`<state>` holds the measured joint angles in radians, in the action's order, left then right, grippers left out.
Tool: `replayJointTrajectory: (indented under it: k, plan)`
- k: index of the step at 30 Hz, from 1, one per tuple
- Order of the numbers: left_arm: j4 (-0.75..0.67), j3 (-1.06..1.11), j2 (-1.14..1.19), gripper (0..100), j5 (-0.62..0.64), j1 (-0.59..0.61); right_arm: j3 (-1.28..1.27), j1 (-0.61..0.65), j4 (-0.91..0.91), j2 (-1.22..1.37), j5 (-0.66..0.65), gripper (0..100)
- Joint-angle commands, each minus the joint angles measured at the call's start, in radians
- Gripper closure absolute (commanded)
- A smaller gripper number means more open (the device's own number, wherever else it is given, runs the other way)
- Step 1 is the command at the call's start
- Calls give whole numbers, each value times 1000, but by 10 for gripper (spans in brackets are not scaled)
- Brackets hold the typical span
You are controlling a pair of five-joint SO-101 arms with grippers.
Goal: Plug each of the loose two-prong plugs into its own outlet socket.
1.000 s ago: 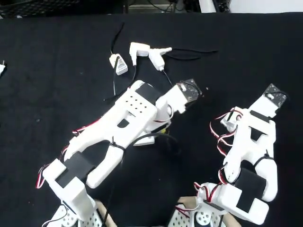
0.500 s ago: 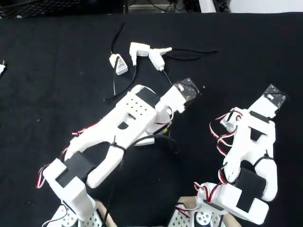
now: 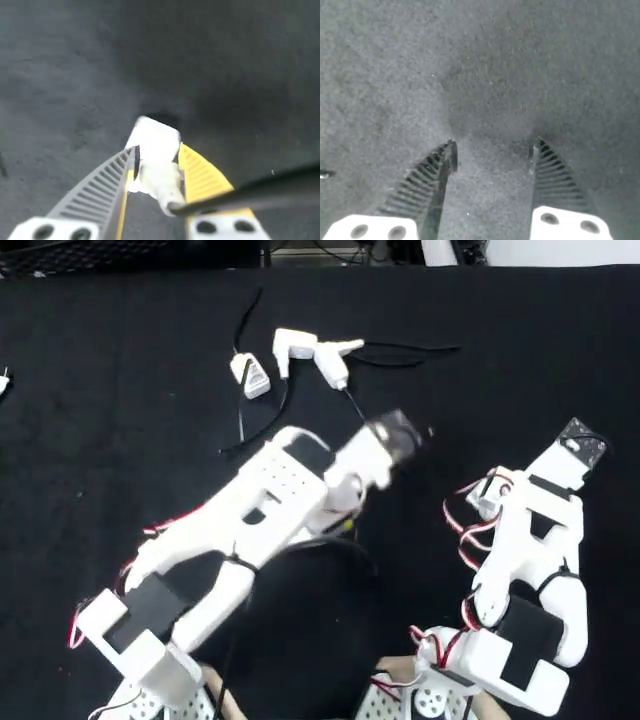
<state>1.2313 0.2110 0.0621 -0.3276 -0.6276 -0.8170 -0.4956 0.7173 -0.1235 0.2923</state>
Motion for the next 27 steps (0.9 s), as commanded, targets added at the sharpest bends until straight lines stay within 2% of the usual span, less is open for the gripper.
replayJointTrajectory:
  k: [1, 8, 15, 21, 27]
  plan:
    - [2, 42, -52, 971, -29, -19, -2, 41, -11, -41, -12, 758]
    - [-8, 45, -52, 971, -74, -18, -2, 49, -11, -41, -14, 758]
    - [-8, -44, -54, 971, -49, -19, -4, 54, -9, -44, -57, 758]
    - [-126, -160, -54, 971, 133, 85, -4, 55, -9, -48, -87, 758]
    - [-276, -234, -54, 971, 404, 188, -5, 118, 5, -51, -262, 758]
